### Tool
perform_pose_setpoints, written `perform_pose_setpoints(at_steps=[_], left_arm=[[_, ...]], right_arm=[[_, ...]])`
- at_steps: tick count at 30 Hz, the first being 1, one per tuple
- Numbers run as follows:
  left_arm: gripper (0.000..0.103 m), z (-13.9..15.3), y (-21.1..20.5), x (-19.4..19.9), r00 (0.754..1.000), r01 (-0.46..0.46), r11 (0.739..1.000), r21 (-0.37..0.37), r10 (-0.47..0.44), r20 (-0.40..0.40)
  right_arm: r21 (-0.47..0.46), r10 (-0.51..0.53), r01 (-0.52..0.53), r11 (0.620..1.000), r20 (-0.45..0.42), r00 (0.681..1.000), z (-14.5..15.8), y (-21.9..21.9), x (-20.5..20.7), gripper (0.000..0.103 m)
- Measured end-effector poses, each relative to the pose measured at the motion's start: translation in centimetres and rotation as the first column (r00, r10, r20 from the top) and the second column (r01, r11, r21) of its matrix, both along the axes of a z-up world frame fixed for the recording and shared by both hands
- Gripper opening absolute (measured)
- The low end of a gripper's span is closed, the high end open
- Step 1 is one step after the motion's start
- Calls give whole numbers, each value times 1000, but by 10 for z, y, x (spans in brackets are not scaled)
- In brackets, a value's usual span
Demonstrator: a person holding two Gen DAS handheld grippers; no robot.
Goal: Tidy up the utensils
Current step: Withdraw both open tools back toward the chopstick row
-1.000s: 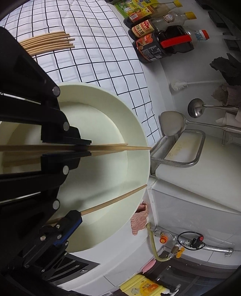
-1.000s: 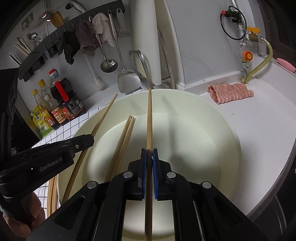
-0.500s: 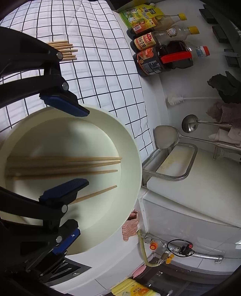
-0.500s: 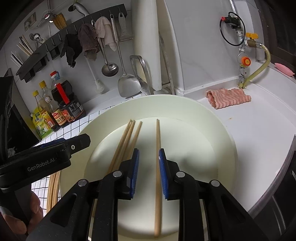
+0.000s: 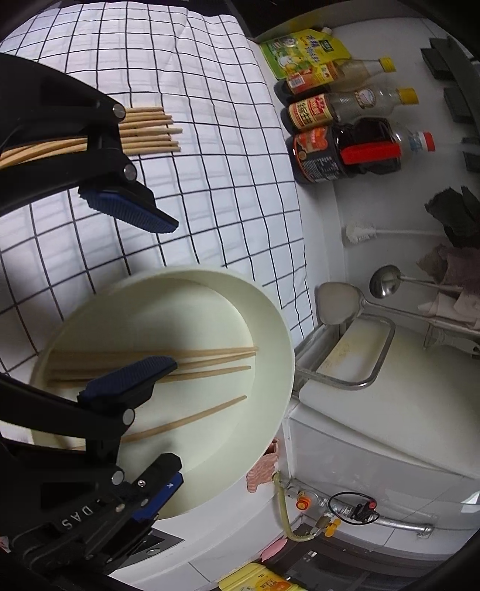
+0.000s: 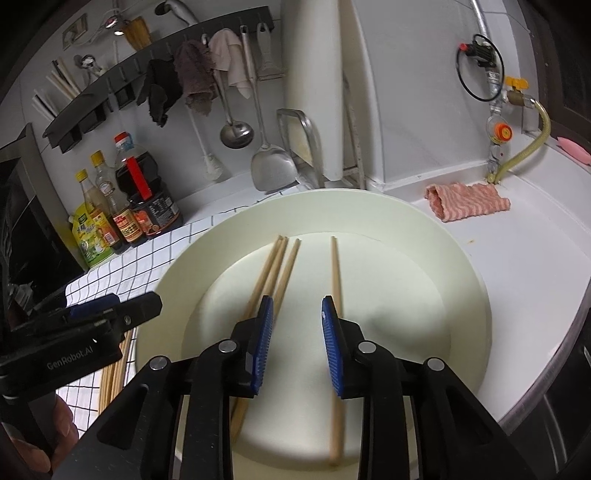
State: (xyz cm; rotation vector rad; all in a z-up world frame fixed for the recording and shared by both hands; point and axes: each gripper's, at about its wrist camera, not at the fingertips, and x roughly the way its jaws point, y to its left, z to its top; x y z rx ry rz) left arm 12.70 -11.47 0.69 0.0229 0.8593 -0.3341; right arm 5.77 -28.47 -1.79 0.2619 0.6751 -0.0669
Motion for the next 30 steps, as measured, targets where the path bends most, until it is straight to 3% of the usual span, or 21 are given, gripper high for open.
perform_pose_setpoints(at_steps=[10, 14, 30], left_arm=[[68, 2, 49, -8, 997, -81, 997, -8, 81, 8], [71, 3, 70, -13, 994, -111, 994, -1, 111, 19], [75, -13, 163, -50, 971, -238, 971, 1, 238, -2]], right_arm=[[-24, 45, -45, 999, 12, 999, 12, 30, -10, 33], [-24, 65, -65, 998, 22, 998, 15, 44, -17, 41], [-40, 209, -208, 977, 10, 978, 9, 120, -33, 47]])
